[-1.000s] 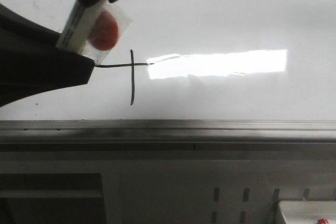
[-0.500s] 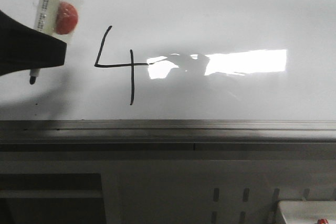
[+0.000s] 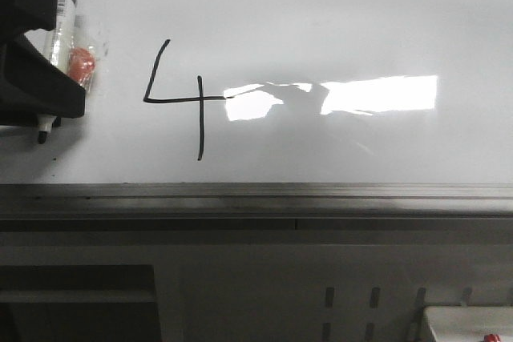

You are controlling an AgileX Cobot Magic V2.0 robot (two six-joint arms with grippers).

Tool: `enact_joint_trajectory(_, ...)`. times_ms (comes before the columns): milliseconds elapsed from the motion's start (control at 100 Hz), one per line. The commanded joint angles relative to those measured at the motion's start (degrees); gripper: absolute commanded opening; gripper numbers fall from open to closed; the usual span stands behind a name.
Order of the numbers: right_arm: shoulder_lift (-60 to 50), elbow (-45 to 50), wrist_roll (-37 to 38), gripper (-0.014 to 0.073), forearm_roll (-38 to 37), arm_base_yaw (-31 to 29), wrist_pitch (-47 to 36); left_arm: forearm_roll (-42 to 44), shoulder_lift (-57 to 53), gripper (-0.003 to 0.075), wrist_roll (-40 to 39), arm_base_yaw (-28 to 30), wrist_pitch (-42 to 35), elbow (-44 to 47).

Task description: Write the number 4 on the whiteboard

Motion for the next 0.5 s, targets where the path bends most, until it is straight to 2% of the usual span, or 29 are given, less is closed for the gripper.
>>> enact_joint_trajectory(0, -1.4, -1.9, -0.2, 0.0559, -0.8, -0.3, -3.6, -1.0, -0.6, -0.002, -0.5, 0.6, -1.5, -1.9)
enact_joint_trajectory(160, -1.4, -1.9, -0.2, 0.0558, -0.8, -0.3, -3.6, -1.1, -0.6, -0.0017, -0.5, 0.7, -0.6, -1.9)
enact_joint_trajectory(210, -1.4, -1.9, -0.2, 0.0552, -0.8, -0.3, -3.6, -1.2, -0.6, 0.0007, -0.5, 0.7, -0.4, -1.9)
enact_joint_trajectory(280, -1.4, -1.9, -0.2, 0.0529, -0.8, -0.3, -3.6, -3.1, -0.6, 0.0102, -0.5, 0.7, -0.1, -1.9)
enact_joint_trajectory(400, -1.4, -1.9, -0.2, 0.0486, -0.8, -0.3, -3.6, -5.1, -0.6, 0.0358, -0.5, 0.7, 0.0, -1.9)
enact_joint_trajectory(450, -1.4, -1.9, -0.2, 0.0485, -0.7, -0.3, -3.6, -5.1, -0.6, 0.0429, -0.5, 0.7, 0.0, -1.9)
enact_joint_trajectory(490, -1.4, -1.9, -0.2, 0.0485, -0.7, -0.3, -3.6, -5.1, -0.7, 0.0457, -0.5, 0.7, 0.0, -1.9)
